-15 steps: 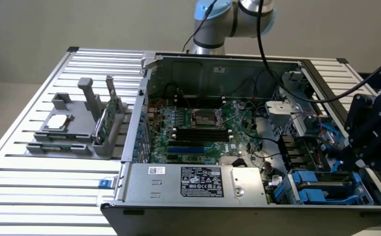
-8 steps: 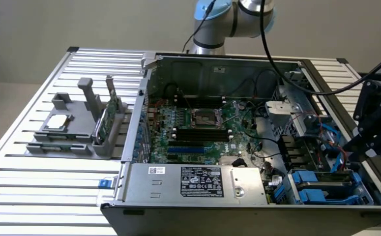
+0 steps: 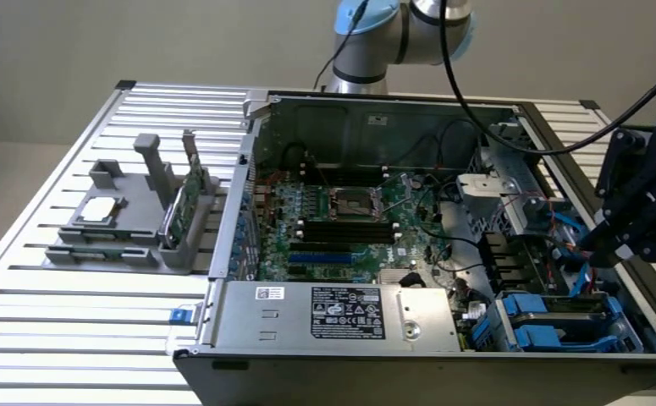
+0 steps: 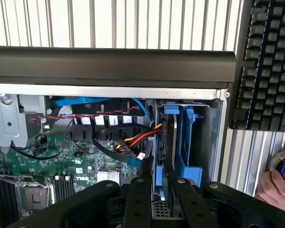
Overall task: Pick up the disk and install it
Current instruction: 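Insert the second disk wire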
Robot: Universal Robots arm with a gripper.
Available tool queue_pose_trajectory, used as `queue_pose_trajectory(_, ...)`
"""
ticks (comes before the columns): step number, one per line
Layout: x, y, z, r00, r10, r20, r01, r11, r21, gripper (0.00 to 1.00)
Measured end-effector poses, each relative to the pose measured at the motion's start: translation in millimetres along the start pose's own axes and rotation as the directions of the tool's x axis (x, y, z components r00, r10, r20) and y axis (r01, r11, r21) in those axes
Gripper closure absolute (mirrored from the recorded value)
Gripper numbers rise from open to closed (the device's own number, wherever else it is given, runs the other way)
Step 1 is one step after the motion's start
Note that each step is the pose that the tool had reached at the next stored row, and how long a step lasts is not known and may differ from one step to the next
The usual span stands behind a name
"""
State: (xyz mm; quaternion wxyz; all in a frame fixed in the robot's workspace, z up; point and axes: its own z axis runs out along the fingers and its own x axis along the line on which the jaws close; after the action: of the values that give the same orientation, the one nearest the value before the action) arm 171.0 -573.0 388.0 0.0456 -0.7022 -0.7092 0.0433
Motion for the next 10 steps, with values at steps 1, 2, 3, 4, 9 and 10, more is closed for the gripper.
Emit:
queue_pose_trajectory(1, 0.9, -0.9, 0.2, 1.0, 0.0, 0.0022, 0.0, 1.0, 0.0, 0.75)
queue_pose_trajectory(2, 1.7, -1.7, 0.4, 1.0, 0.001, 0.005, -0.001, 1.0, 0.0001, 0.75)
queue_pose_trajectory(3, 2.5, -2.6, 0.9, 1.0, 0.001, 0.0087, -0.001, 1.0, 0.0001, 0.75)
queue_pose_trajectory(4, 3.3, -3.3, 1.6, 0.9999, 0.002, 0.0127, -0.002, 1.0, 0.0002, 0.75)
queue_pose_trajectory(9, 6.4, -7.1, 6.8, 0.9993, 0.007, 0.0362, -0.007, 1.0, 0.0003, 0.75)
queue_pose_trajectory(10, 7.1, -7.1, 7.9, 0.9991, 0.007, 0.0416, -0.007, 1.0, 0.0003, 0.75)
